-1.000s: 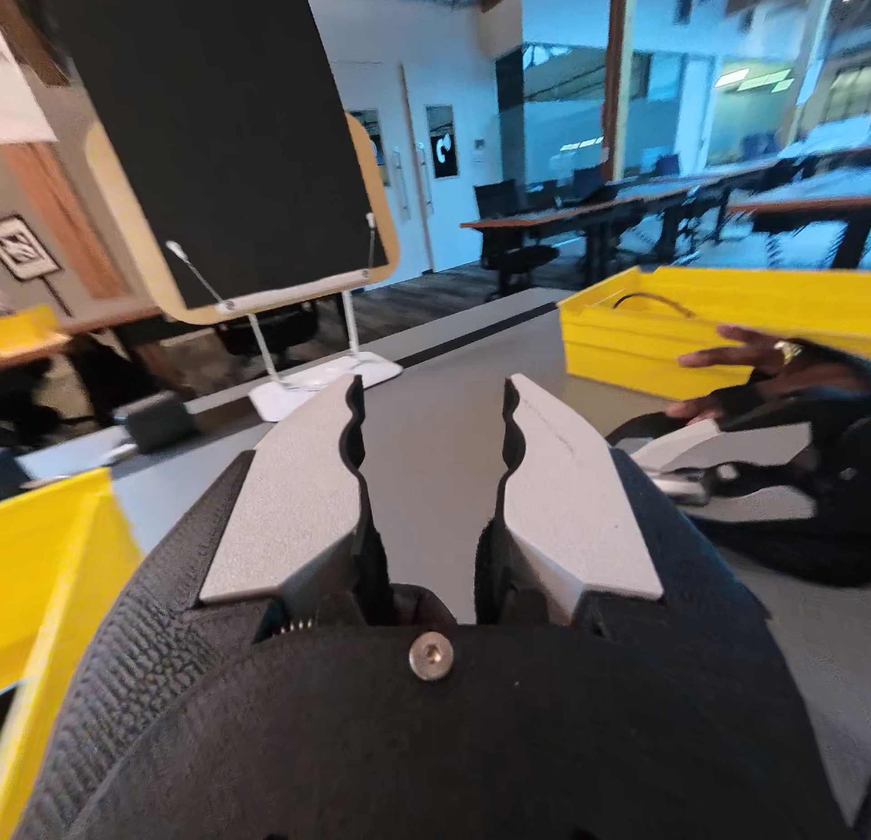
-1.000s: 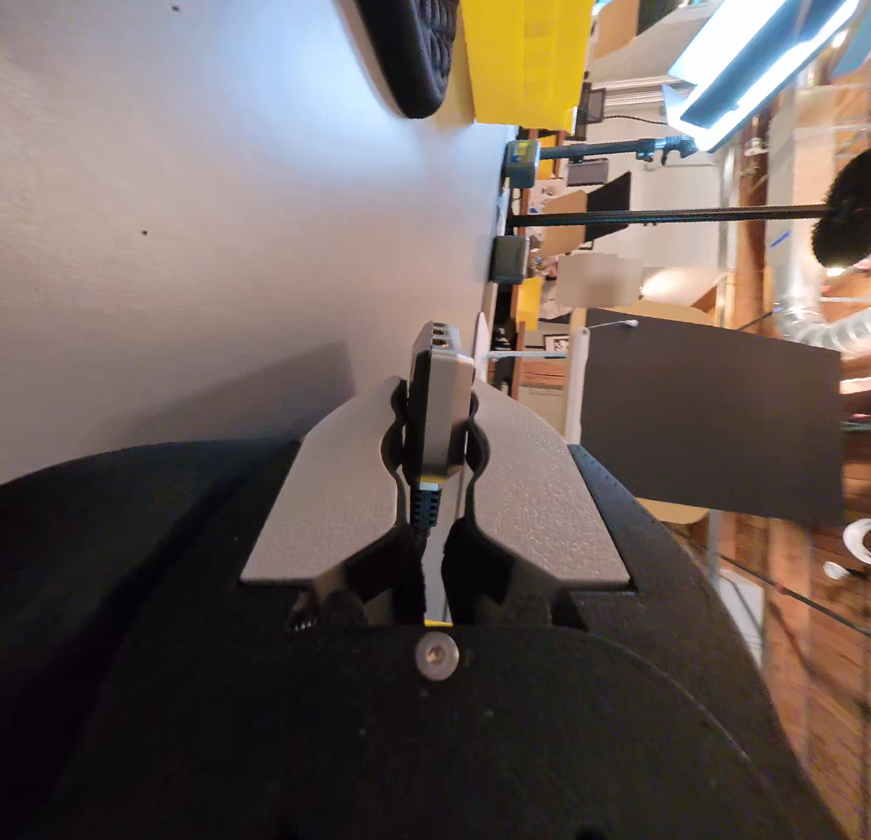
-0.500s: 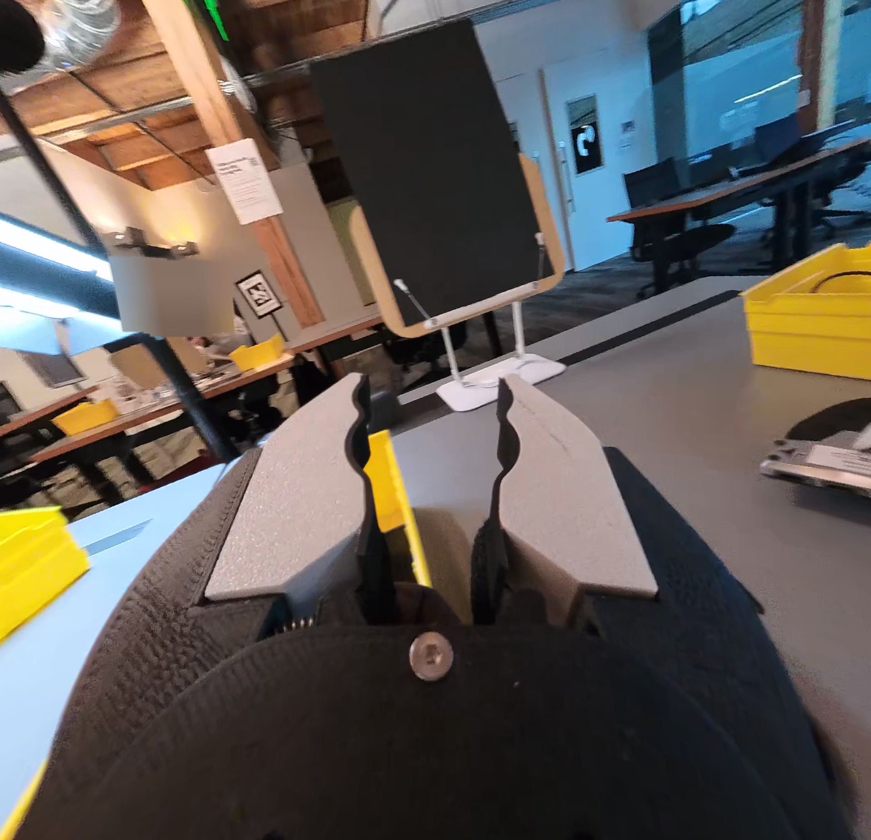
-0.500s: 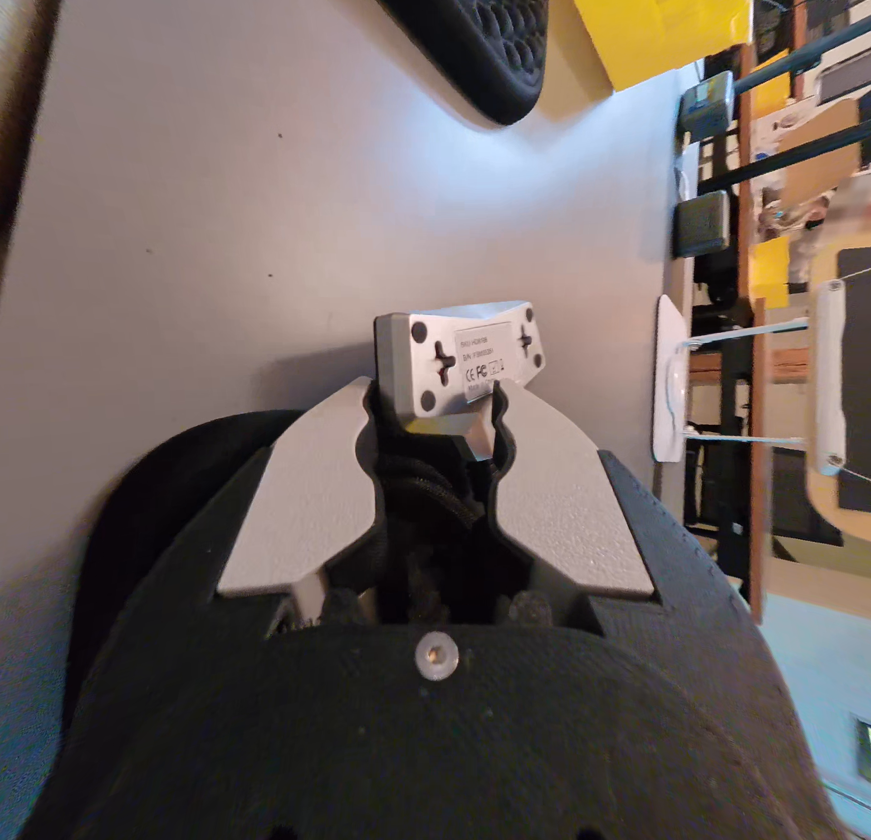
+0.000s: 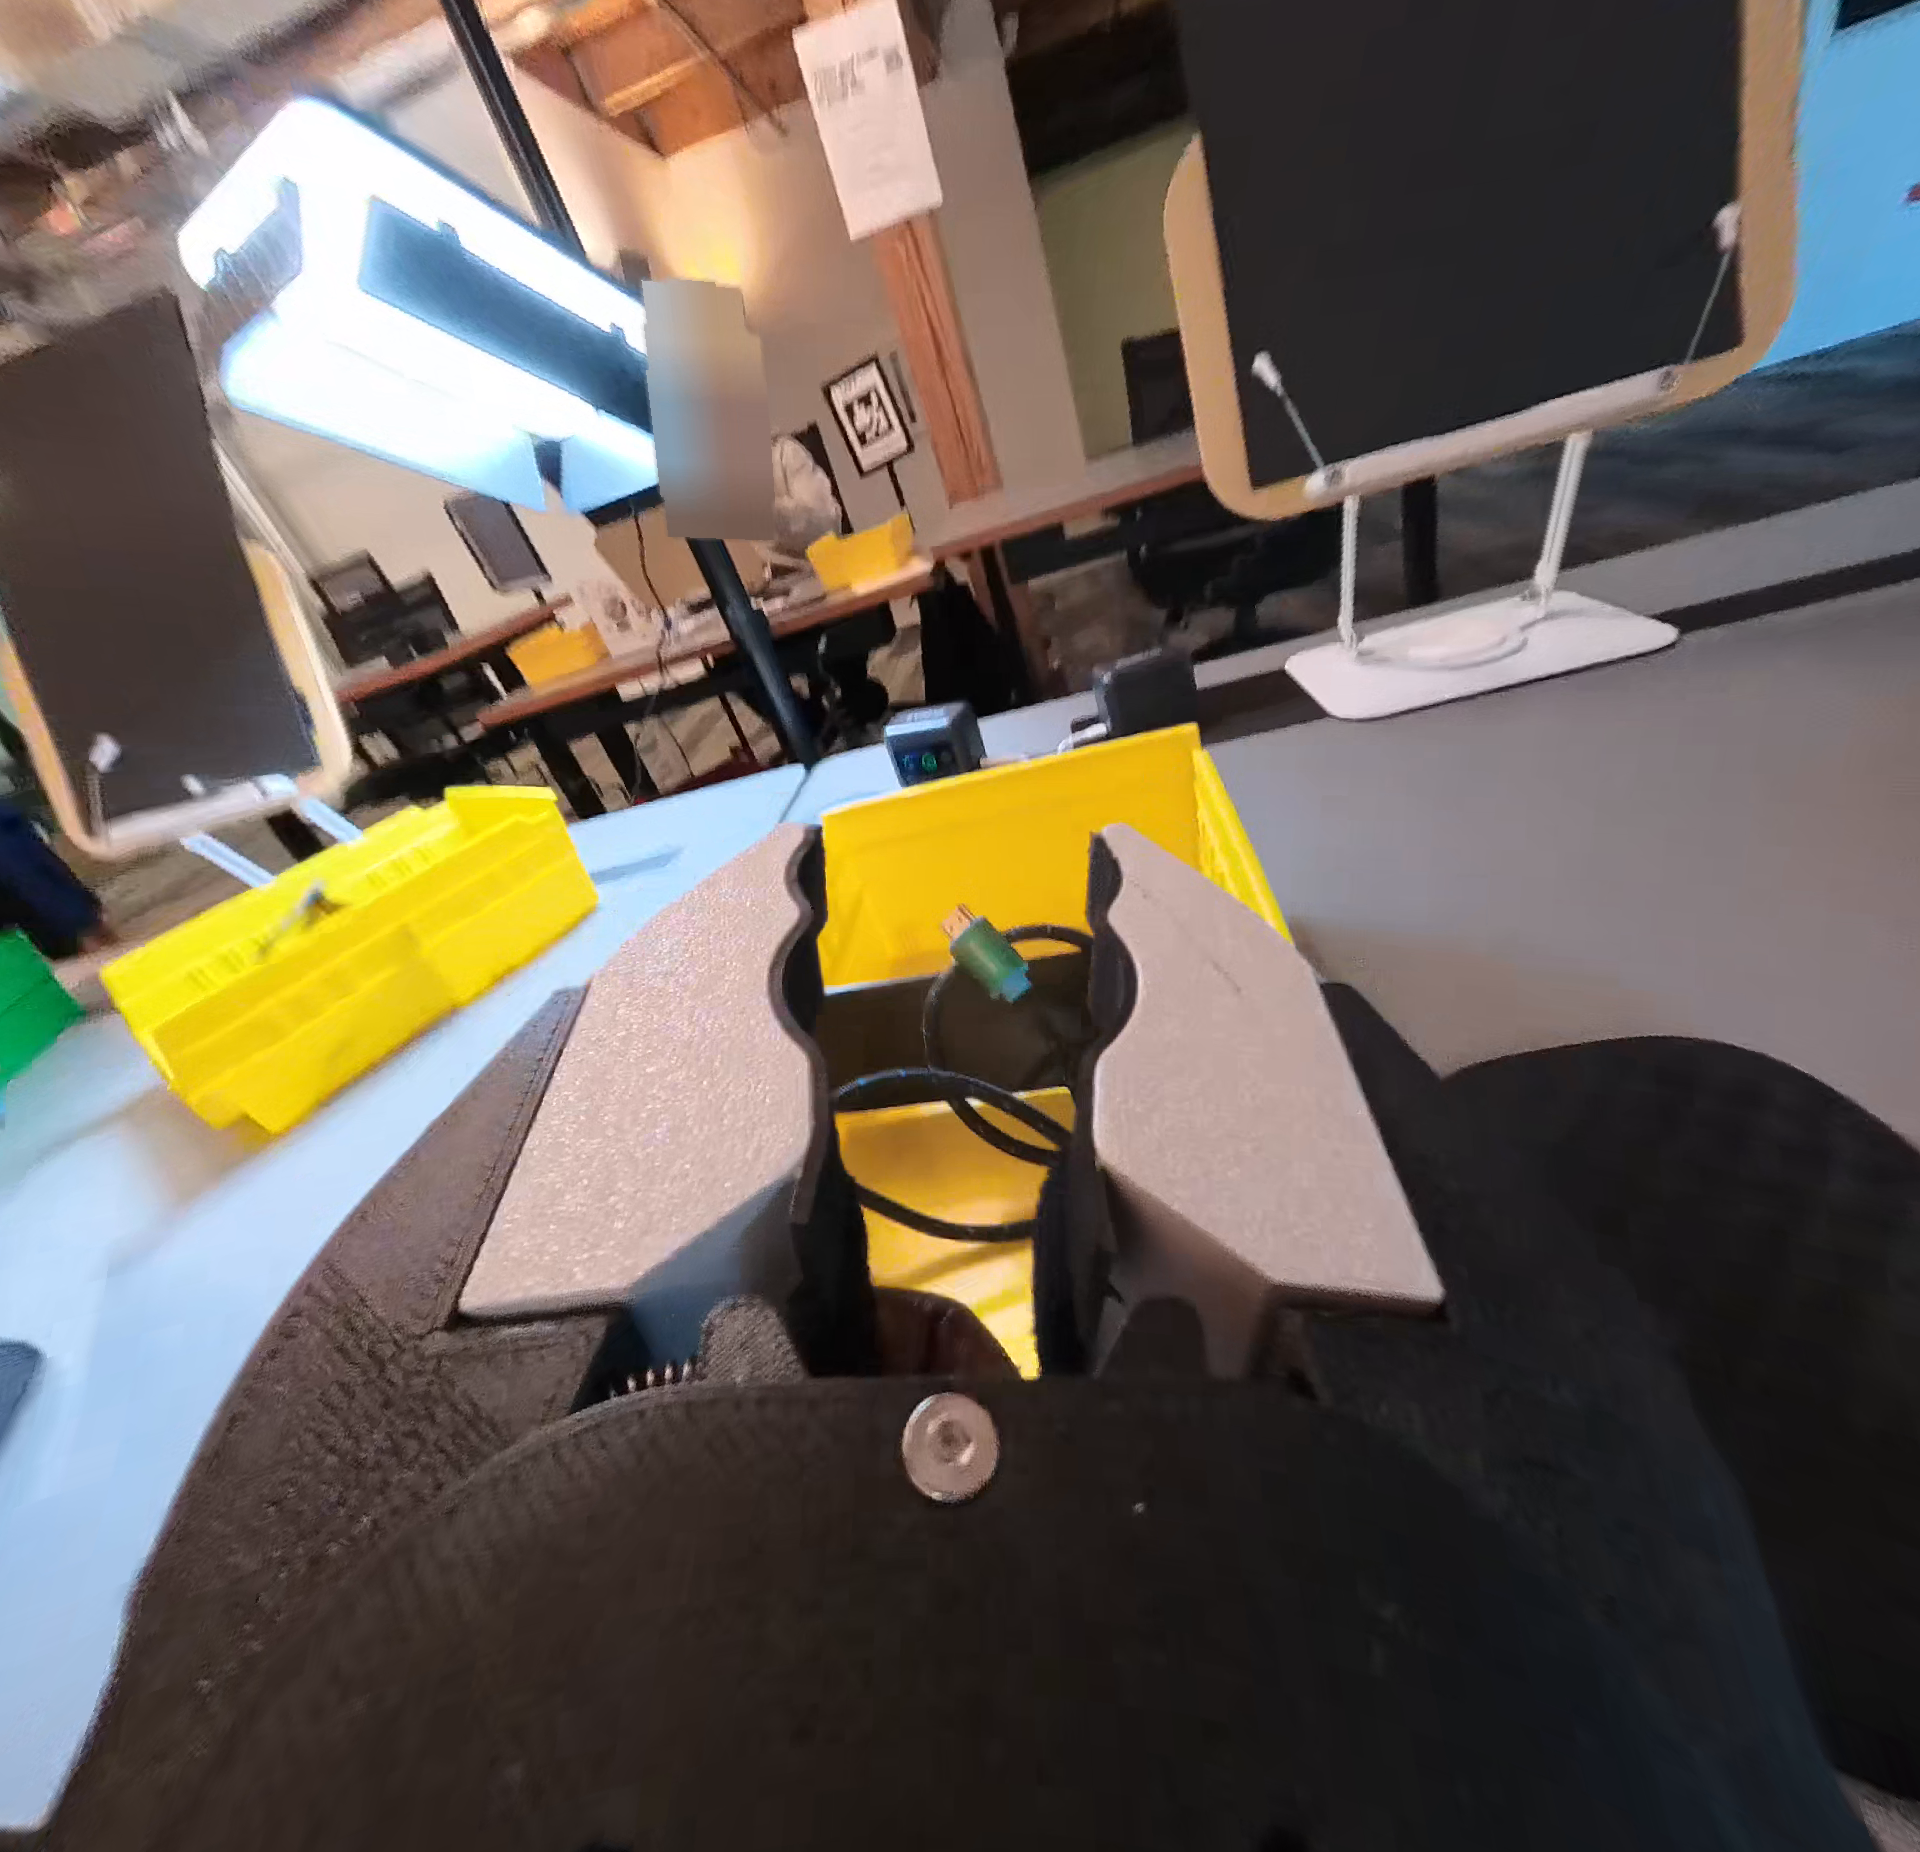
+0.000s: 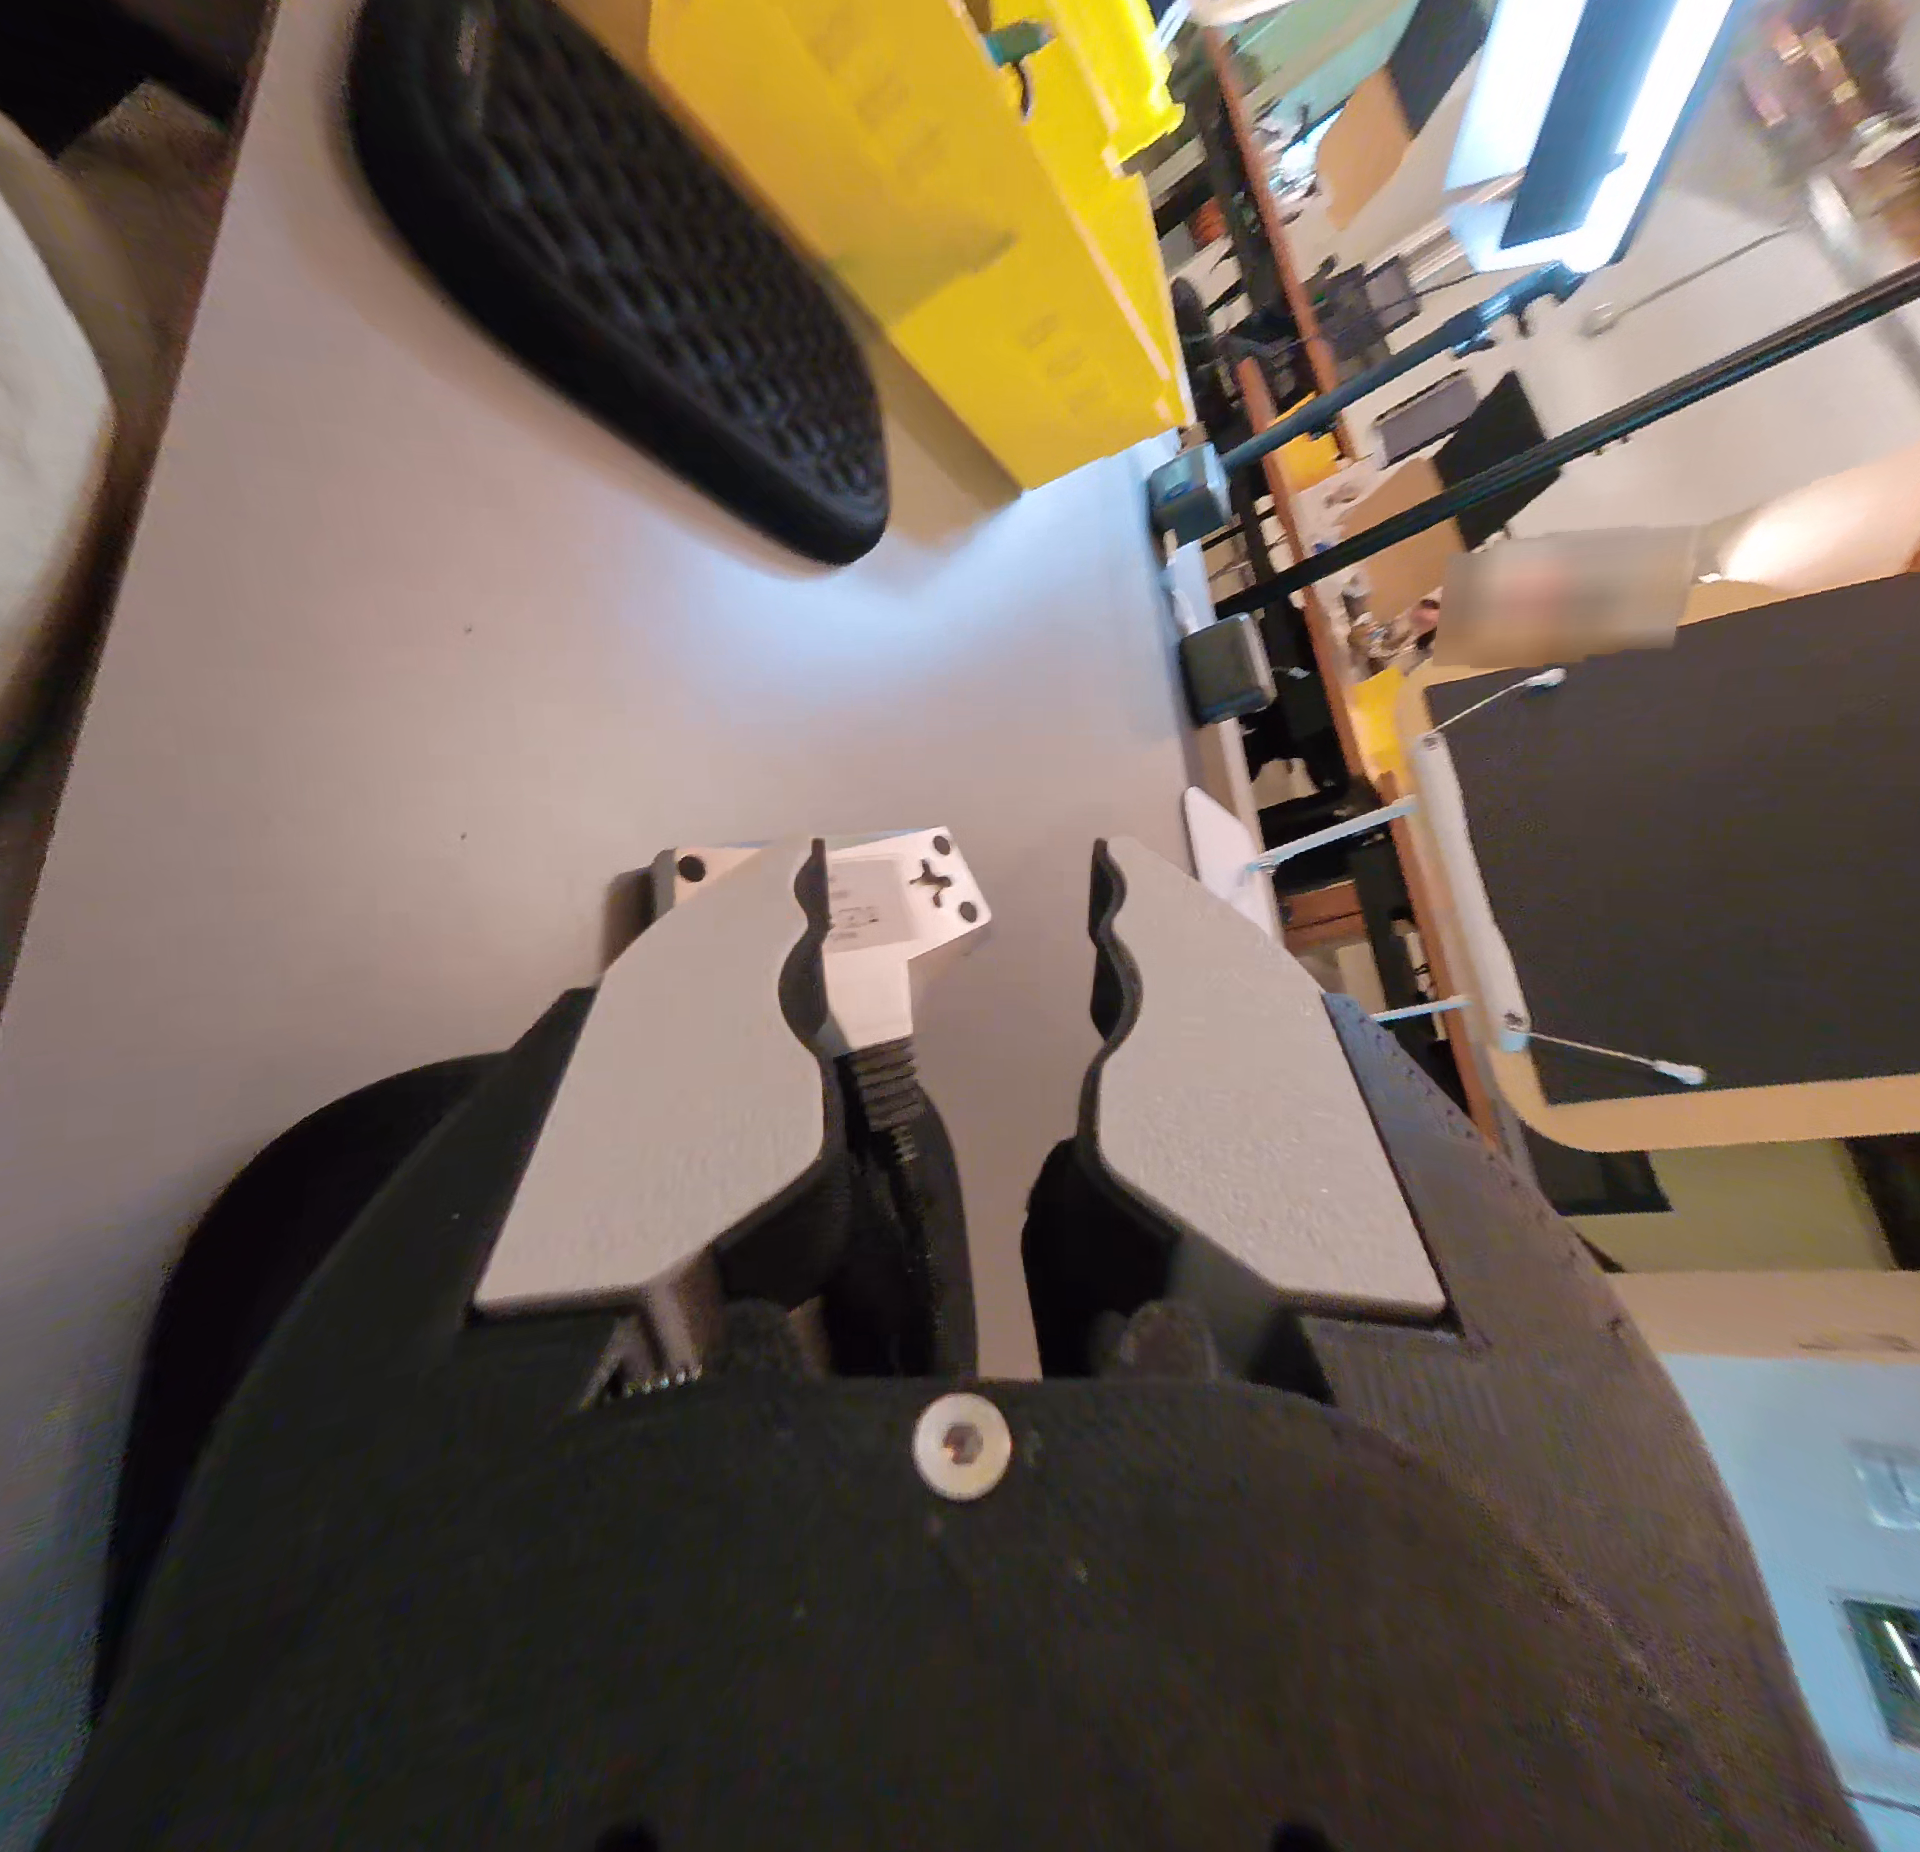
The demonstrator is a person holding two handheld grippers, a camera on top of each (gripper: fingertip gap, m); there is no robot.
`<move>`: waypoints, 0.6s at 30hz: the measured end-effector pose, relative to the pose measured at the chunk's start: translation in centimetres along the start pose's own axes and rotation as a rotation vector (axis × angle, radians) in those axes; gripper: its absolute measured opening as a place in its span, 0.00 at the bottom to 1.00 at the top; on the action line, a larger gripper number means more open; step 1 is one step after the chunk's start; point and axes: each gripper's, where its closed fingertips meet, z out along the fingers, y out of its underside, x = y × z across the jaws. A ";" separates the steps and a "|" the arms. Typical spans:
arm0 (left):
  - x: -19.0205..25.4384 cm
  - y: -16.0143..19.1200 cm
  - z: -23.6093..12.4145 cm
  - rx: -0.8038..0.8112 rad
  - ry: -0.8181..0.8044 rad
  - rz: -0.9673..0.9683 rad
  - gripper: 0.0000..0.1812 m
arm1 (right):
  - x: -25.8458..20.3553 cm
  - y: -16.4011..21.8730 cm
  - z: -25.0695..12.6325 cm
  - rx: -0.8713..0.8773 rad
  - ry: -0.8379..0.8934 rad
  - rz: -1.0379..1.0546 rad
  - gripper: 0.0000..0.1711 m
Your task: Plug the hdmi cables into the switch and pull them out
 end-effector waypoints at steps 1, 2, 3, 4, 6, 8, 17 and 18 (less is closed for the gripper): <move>0.2 0.9 0.8 -0.038 0.007 -0.048 0.26 | 0.4 -0.3 -0.1 0.016 0.023 -0.003 0.28; 0.5 1.9 1.7 -0.080 0.021 -0.110 0.26 | 0.7 -0.4 -0.2 0.027 0.044 -0.006 0.28; 0.8 3.0 2.7 -0.116 0.036 -0.167 0.25 | 1.0 -0.5 -0.3 0.030 0.062 -0.010 0.28; 1.3 4.2 3.7 -0.156 0.049 -0.202 0.23 | 1.2 -0.4 -0.4 0.026 0.077 -0.016 0.28; 2.3 7.1 5.6 -0.259 0.084 -0.213 0.23 | 1.5 -0.2 -0.4 0.012 0.098 -0.030 0.28; 2.7 9.3 7.0 -0.356 0.101 -0.203 0.22 | 1.7 -0.2 -0.5 0.002 0.116 -0.043 0.28; 3.1 13.3 9.8 -0.610 0.121 -0.120 0.14 | 2.0 -0.4 -0.2 -0.017 0.155 -0.095 0.27; 3.3 13.9 9.9 -0.635 0.124 -0.109 0.13 | 2.0 -0.3 -0.2 -0.028 0.156 -0.101 0.27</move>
